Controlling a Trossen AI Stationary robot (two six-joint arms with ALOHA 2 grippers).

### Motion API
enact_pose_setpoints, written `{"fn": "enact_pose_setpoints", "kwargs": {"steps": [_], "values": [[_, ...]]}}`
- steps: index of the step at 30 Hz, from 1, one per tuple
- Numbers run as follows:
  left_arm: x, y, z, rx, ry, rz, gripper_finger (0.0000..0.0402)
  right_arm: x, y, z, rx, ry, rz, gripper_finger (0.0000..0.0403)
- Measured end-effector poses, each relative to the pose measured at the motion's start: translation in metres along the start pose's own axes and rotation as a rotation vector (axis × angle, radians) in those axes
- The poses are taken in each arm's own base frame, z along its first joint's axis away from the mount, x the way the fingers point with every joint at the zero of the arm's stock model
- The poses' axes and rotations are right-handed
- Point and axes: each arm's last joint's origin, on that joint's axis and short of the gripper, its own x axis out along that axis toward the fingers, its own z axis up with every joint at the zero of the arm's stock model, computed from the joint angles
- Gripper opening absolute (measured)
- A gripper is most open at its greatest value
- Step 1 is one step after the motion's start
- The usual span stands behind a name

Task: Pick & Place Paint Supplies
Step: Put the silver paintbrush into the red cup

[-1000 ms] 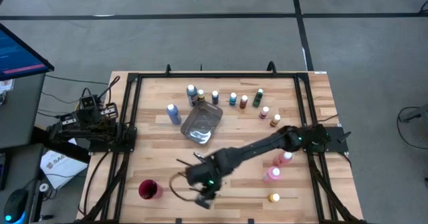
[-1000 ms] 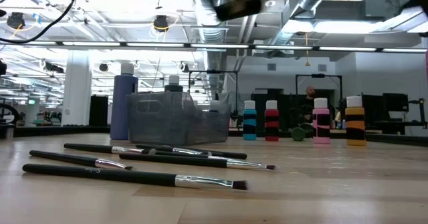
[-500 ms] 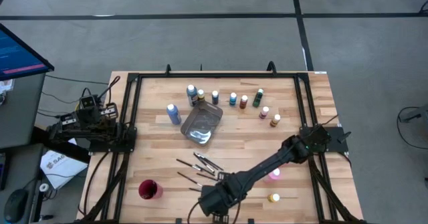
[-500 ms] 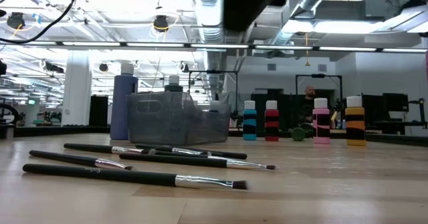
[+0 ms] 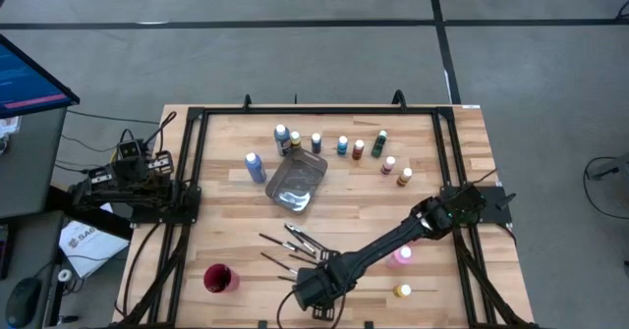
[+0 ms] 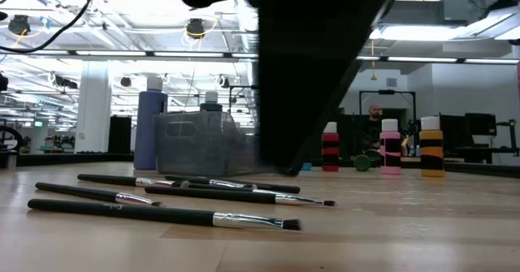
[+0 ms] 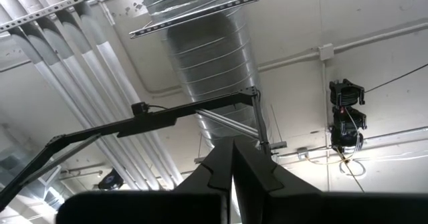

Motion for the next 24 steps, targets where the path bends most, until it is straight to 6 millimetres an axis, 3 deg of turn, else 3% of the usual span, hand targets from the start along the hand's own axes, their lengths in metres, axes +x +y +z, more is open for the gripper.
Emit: {"fn": "enact_pose_setpoints", "kwargs": {"steps": [15,24], "values": [[0.000,0.000,0.000,0.000,0.000,0.001,0.0003,0.030,-0.004,-0.018,0.030,-0.014,-0.031,0.0176],[0.000,0.000,0.000,0.000,0.000,0.000,0.0003,0.033,0.000,-0.028,-0.001,-0.034,-0.121,0.0076]]}}
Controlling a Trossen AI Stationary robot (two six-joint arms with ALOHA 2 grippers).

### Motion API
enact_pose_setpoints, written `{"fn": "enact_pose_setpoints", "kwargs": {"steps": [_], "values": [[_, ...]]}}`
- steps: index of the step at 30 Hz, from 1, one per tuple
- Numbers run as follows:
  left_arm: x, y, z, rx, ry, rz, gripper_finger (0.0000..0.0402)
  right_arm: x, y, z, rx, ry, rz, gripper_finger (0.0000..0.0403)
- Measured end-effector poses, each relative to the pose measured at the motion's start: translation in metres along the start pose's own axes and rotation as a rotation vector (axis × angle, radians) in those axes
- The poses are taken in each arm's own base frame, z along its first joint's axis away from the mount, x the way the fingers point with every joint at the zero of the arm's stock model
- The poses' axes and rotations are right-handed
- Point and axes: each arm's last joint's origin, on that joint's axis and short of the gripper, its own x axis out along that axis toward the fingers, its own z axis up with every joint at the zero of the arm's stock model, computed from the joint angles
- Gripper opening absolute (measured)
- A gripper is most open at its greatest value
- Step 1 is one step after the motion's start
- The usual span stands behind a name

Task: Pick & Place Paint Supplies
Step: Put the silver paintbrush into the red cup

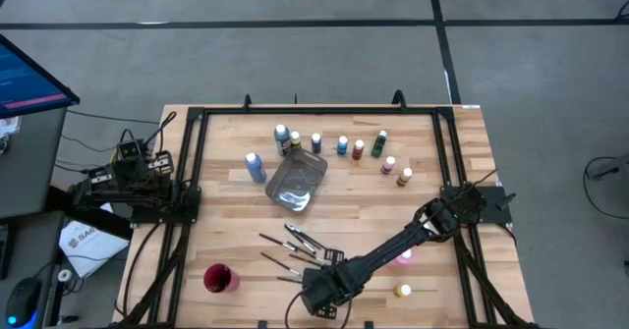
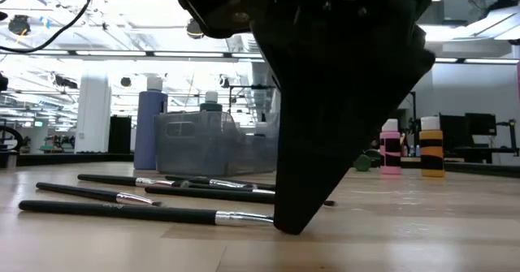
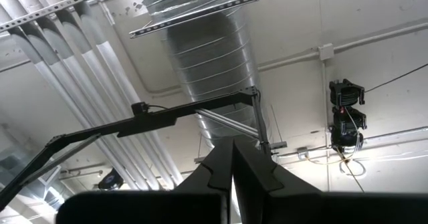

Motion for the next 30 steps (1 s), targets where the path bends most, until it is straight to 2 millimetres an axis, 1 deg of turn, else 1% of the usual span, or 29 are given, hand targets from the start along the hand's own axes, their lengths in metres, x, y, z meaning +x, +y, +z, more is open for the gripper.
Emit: {"fn": "enact_pose_setpoints", "kwargs": {"steps": [7,13,17,20,21,23,25,26,30], "values": [[0.000,0.000,0.000,0.000,0.000,0.000,0.0003,0.000,-0.001,-0.001,-0.019,0.010,-0.002,0.0008],[0.000,0.000,0.000,0.000,0.000,0.000,0.0003,0.000,-0.001,-0.001,-0.051,0.026,0.017,0.0001],[0.000,0.000,0.000,0.000,0.000,0.000,0.0003,-0.011,-0.001,0.001,-0.041,0.054,0.086,0.0001],[0.000,0.000,0.000,0.000,0.000,0.000,0.0003,-0.024,0.002,-0.001,-0.041,0.120,0.186,0.0000],[0.000,0.000,0.000,0.000,0.000,0.000,0.0003,-0.031,0.004,0.001,-0.037,0.121,0.229,0.0000],[0.000,0.000,0.000,0.000,0.000,0.000,0.0003,-0.053,0.006,0.007,-0.015,0.121,0.332,0.0000],[0.000,0.000,0.000,0.000,0.000,0.000,0.0003,-0.074,0.000,0.019,0.017,0.111,0.421,0.0000],[0.000,0.000,0.000,0.000,0.000,0.000,0.0003,-0.082,-0.003,0.023,0.033,0.102,0.445,0.0000],[0.000,0.000,0.000,0.000,0.000,0.000,0.0003,-0.100,-0.016,0.037,0.162,0.094,0.495,0.0000]]}}
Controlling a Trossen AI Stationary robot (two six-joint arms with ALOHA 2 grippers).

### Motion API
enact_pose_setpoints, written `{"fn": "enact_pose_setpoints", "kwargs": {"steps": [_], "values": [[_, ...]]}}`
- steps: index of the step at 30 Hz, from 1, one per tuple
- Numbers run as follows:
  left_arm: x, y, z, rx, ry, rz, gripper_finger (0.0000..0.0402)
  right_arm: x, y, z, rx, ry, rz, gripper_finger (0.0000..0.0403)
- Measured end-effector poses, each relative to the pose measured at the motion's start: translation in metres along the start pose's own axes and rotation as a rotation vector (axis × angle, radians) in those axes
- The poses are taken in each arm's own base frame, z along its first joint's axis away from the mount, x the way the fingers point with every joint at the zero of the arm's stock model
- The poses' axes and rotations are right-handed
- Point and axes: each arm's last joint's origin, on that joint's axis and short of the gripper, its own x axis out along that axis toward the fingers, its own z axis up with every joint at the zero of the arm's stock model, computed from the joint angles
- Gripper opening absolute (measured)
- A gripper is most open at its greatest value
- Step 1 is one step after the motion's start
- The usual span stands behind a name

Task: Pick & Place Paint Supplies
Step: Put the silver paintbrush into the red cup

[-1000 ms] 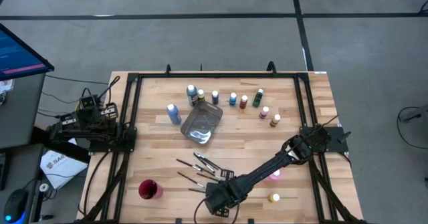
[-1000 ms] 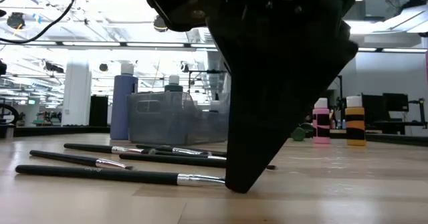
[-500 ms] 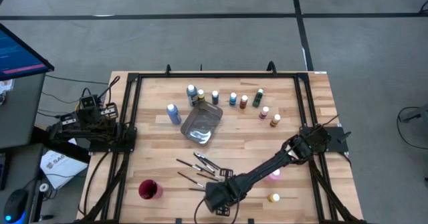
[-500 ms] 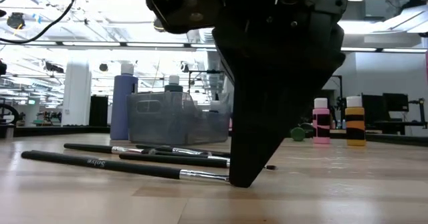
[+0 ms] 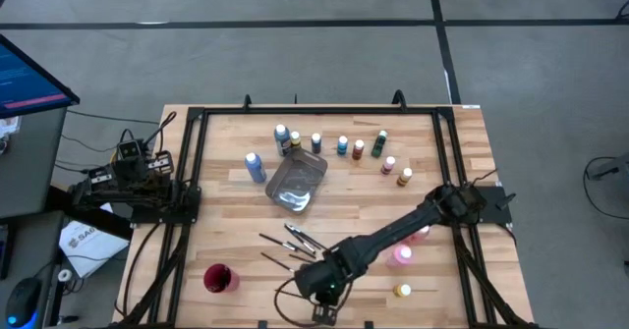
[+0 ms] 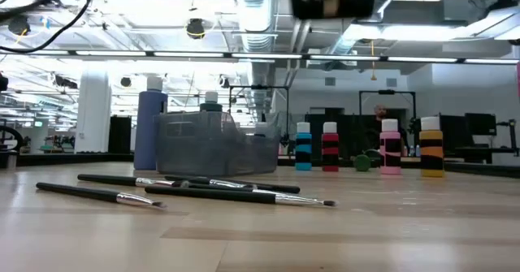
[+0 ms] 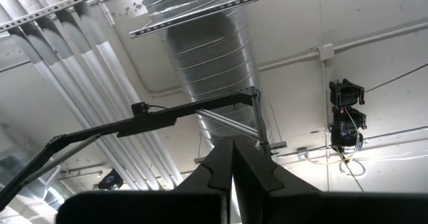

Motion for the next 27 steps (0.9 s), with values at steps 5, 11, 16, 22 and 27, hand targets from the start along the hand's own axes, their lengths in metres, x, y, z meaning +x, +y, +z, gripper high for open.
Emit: {"fn": "enact_pose_setpoints", "kwargs": {"steps": [5,11,16,22,27], "values": [[0.000,0.000,0.000,0.000,0.000,0.000,0.0003,-0.032,0.010,0.025,0.114,-0.049,0.286,0.0000],[0.000,0.000,0.000,0.000,0.000,0.000,0.0003,-0.052,0.014,0.056,0.344,-0.109,0.555,0.0000],[0.000,0.000,0.000,0.000,0.000,0.000,0.0003,-0.066,0.020,0.069,0.484,-0.117,0.722,0.0000],[0.000,0.000,0.000,0.000,0.000,0.001,0.0003,-0.073,0.021,0.075,0.661,-0.110,0.808,0.0000],[0.000,0.000,0.000,0.000,0.000,0.000,0.0003,-0.060,0.017,0.087,0.790,-0.099,0.888,0.0000]]}}
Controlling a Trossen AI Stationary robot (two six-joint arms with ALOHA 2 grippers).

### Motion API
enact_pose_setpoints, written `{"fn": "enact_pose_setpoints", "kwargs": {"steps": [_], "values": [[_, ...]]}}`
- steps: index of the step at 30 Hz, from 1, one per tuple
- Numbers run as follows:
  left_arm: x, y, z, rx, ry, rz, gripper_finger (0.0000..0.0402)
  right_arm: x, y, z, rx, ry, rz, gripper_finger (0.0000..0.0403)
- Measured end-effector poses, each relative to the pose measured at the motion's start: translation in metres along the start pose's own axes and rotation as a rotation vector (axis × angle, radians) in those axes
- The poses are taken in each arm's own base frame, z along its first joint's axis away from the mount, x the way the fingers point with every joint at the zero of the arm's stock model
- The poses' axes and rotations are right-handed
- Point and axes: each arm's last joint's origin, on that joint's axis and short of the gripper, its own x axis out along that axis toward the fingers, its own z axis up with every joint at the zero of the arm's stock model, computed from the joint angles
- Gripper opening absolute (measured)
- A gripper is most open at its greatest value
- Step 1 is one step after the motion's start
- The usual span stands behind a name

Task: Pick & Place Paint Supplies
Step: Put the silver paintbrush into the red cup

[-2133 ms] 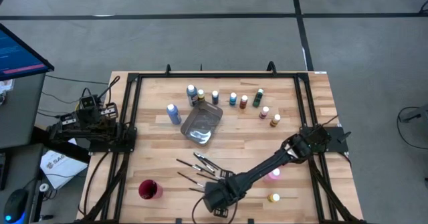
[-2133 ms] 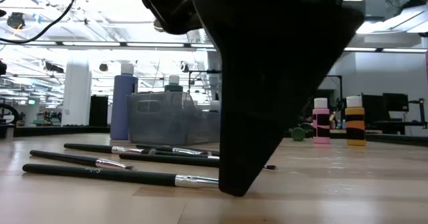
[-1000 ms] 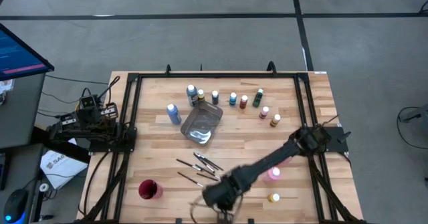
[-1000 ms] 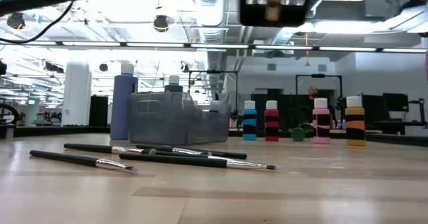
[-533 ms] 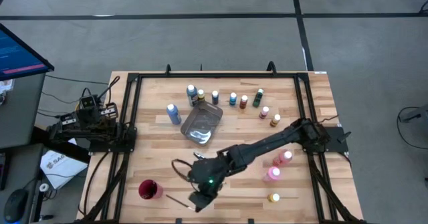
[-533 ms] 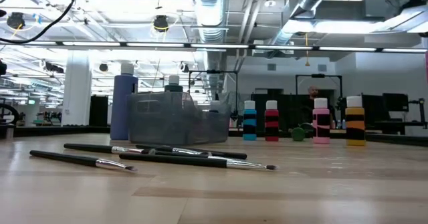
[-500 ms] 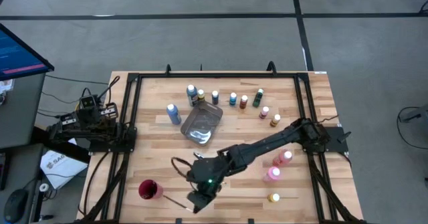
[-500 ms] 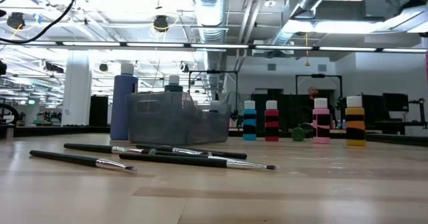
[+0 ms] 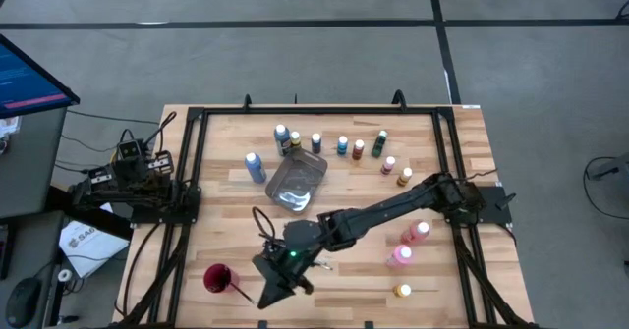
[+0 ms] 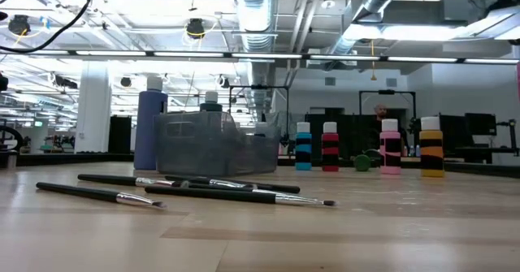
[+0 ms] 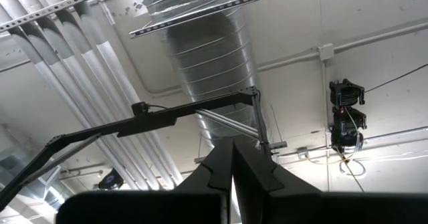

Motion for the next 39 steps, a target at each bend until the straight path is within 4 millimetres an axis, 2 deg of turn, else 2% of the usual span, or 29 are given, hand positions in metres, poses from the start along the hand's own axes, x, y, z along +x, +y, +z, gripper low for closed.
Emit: {"fn": "enact_pose_setpoints", "kwargs": {"steps": [5,17,33,39], "values": [[0.000,0.000,0.000,0.000,0.000,0.000,0.0003,0.010,-0.005,0.015,0.066,-0.009,0.086,0.0000],[0.000,0.000,0.000,0.000,0.000,0.000,0.0003,0.015,-0.021,0.047,0.109,-0.053,0.085,0.0000],[0.000,0.000,0.000,-0.001,0.000,0.000,0.0003,0.019,-0.029,0.053,0.174,-0.082,0.073,0.0000],[0.000,0.000,0.000,-0.001,0.000,0.000,0.0003,0.020,-0.030,0.052,0.294,-0.117,0.098,0.0000]]}}
